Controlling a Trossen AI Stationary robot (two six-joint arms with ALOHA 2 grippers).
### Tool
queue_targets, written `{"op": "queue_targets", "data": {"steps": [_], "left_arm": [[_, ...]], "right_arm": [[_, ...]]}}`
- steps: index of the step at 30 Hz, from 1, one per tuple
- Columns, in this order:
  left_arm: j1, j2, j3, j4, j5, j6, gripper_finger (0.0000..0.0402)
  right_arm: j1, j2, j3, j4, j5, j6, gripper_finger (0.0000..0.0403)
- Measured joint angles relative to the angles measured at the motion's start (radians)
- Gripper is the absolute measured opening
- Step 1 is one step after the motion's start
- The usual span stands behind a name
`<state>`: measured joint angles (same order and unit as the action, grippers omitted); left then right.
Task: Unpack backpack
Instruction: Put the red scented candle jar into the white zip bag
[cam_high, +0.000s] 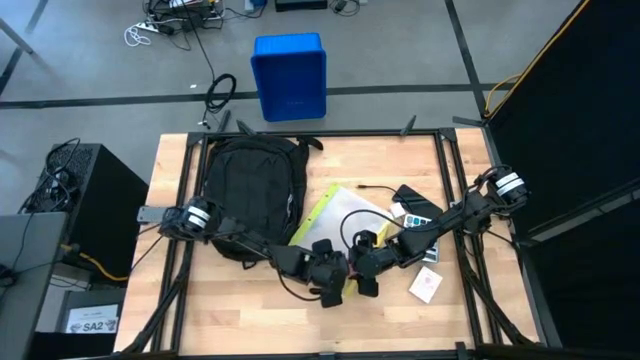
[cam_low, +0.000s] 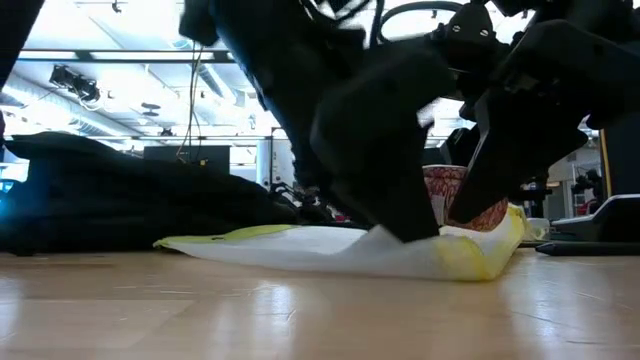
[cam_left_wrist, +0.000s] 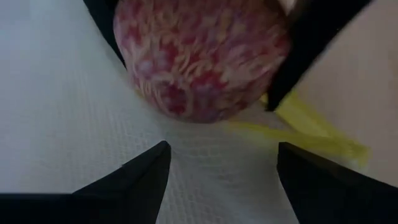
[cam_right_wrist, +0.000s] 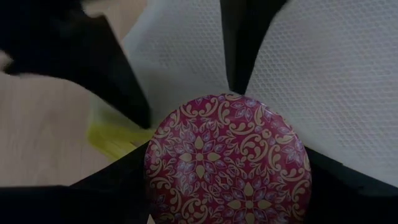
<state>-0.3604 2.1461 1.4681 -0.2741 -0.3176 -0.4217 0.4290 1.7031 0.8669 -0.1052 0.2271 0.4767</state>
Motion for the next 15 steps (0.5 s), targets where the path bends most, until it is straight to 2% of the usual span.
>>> {"op": "queue_targets", "data": {"steps": [2,4,8,9,15], "left_arm": [[0.007,0.008,0.000,0.001,0.001,0.003,0.0227],[0.009,0.011,0.000,-0.001,-0.002,0.004,0.0183],[0.013,0.011,0.000,-0.006,-0.006,0.037,0.0044],[0.014,0.011,0.000,-0.007,-0.006,0.041,0.0023],[0.013,0.011,0.001,-0.013,-0.007,0.056,0.0001]], "right_arm": [[0.000,0.000,0.000,0.000,-0.003,0.000,0.0268],[0.000,0.000,0.000,0.000,-0.008,0.000,0.0267],[0.001,-0.001,0.001,-0.009,-0.016,-0.003,0.0271],[0.006,-0.005,0.001,-0.018,-0.027,-0.004,0.0271],[0.069,-0.045,0.001,-0.099,-0.069,0.056,0.0267]]}}
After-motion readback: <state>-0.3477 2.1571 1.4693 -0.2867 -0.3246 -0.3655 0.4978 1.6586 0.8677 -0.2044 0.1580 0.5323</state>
